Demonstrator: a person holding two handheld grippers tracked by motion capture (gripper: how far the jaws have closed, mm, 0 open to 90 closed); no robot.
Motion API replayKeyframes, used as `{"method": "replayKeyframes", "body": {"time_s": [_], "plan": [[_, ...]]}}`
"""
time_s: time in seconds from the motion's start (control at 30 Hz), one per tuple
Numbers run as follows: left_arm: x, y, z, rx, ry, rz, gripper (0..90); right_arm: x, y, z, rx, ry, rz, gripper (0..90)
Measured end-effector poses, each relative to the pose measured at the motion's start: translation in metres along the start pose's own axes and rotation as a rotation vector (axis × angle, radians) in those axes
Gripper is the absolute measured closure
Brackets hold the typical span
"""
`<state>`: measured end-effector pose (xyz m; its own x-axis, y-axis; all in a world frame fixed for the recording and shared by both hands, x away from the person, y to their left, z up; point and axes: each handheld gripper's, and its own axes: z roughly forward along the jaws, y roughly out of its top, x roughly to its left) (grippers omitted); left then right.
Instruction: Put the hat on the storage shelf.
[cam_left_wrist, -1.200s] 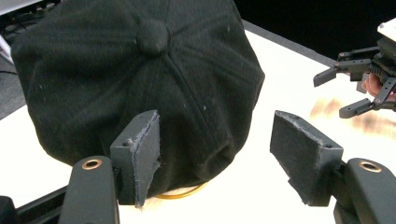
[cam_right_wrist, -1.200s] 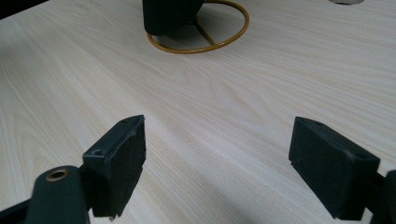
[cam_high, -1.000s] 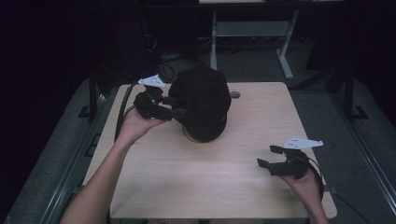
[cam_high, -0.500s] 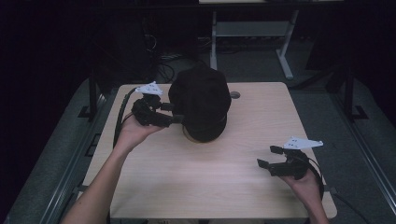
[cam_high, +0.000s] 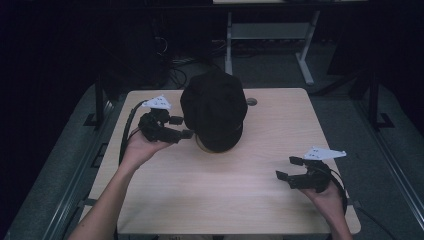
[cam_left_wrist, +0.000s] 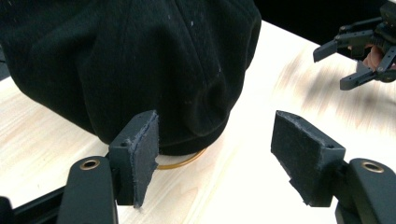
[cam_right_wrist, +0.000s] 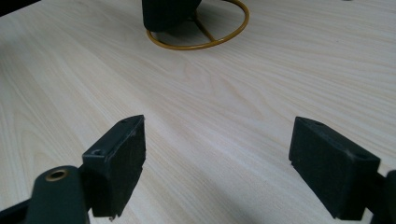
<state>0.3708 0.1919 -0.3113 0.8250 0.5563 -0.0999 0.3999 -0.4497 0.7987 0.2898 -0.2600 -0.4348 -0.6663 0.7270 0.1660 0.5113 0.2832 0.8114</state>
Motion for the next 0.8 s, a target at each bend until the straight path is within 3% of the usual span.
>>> {"method": "replayKeyframes", "body": {"time_s": [0.8], "plan": [[-0.007,-0.047,0.009,0.022,-0.020,-0.016,30.1,0.002,0.000,0.004,0.027,0.006,-0.014,18.0]]}}
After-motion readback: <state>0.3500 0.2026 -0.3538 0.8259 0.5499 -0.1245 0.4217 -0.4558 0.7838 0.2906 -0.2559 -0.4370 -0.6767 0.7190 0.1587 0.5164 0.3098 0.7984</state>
